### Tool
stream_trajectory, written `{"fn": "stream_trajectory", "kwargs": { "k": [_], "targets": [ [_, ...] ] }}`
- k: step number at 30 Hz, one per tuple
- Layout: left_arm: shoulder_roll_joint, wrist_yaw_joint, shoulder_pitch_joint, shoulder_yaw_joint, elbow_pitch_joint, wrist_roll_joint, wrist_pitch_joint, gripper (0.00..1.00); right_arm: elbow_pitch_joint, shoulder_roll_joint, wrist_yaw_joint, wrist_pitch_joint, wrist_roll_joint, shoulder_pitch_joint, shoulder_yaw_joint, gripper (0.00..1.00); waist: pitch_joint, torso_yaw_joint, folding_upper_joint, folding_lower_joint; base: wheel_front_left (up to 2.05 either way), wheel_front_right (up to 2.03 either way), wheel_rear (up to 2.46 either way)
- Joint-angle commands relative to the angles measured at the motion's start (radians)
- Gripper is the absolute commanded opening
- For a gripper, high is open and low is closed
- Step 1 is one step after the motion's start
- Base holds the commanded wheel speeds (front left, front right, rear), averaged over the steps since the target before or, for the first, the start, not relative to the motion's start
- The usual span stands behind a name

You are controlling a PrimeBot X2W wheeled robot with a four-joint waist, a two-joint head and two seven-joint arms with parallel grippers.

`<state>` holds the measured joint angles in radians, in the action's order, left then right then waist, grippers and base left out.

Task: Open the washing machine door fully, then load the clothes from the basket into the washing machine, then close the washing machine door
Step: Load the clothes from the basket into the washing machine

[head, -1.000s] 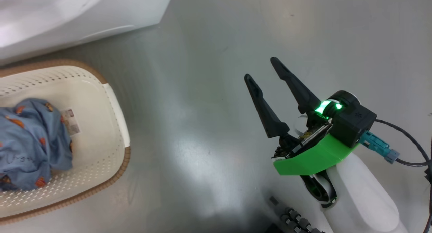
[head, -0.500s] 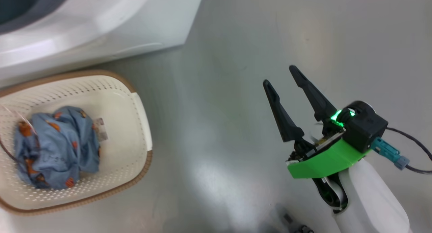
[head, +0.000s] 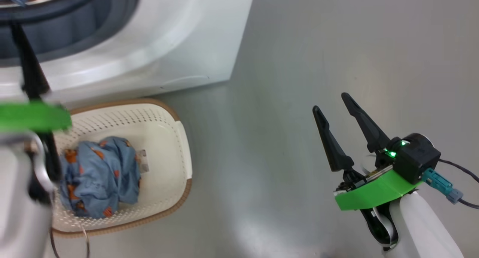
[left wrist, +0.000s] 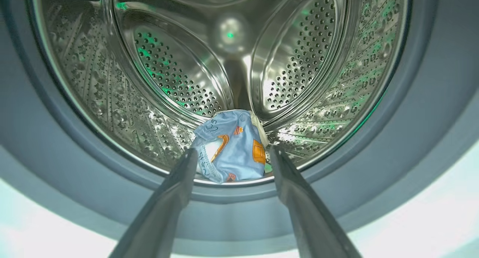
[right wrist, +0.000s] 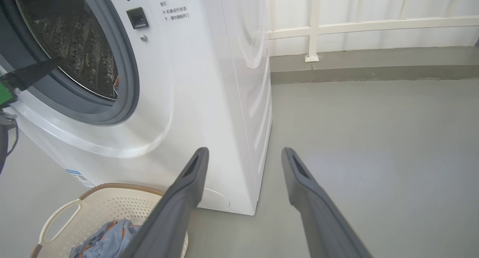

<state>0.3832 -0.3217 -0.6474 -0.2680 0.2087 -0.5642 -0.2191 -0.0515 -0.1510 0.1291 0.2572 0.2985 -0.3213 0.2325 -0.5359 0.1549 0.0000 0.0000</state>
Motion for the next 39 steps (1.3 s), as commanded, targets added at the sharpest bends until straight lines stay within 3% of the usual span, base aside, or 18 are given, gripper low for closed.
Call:
{"fn": "stream_trajectory", "kwargs": {
  "k": [1,8,17,26,39],
  "targets": [
    [0.047,-0.024,0.062,0.03,-0.07,0.01,-0.009,1.0,0.019,-0.001,0.002,0.005,-0.013,0.037,0.01,1.0,0.049,-0.032,0.0,0.0,0.0,0.0,0.0],
    [0.028,-0.086,0.314,0.024,-0.226,0.01,-0.022,1.0,0.003,-0.006,0.002,0.005,-0.031,0.079,0.0,1.0,0.133,-0.06,0.0,0.0,0.0,0.0,0.0],
    [0.025,-0.103,0.53,0.012,-0.309,0.003,-0.03,1.0,-0.018,-0.01,0.002,0.005,-0.045,0.15,-0.014,1.0,0.258,-0.087,0.0,0.0,0.0,0.0,0.0],
    [0.014,-0.075,0.672,-0.012,-0.309,-0.006,-0.037,1.0,0.0,-0.008,0.002,-0.024,-0.072,0.246,-0.05,1.0,0.383,-0.104,0.0,0.0,0.0,0.0,0.0],
    [-0.02,-0.025,0.757,-0.062,-0.259,0.0,-0.041,1.0,0.084,0.018,0.002,-0.1,-0.11,0.366,-0.092,1.0,0.523,-0.125,0.0,0.0,0.0,0.0,0.0]
  ]
}}
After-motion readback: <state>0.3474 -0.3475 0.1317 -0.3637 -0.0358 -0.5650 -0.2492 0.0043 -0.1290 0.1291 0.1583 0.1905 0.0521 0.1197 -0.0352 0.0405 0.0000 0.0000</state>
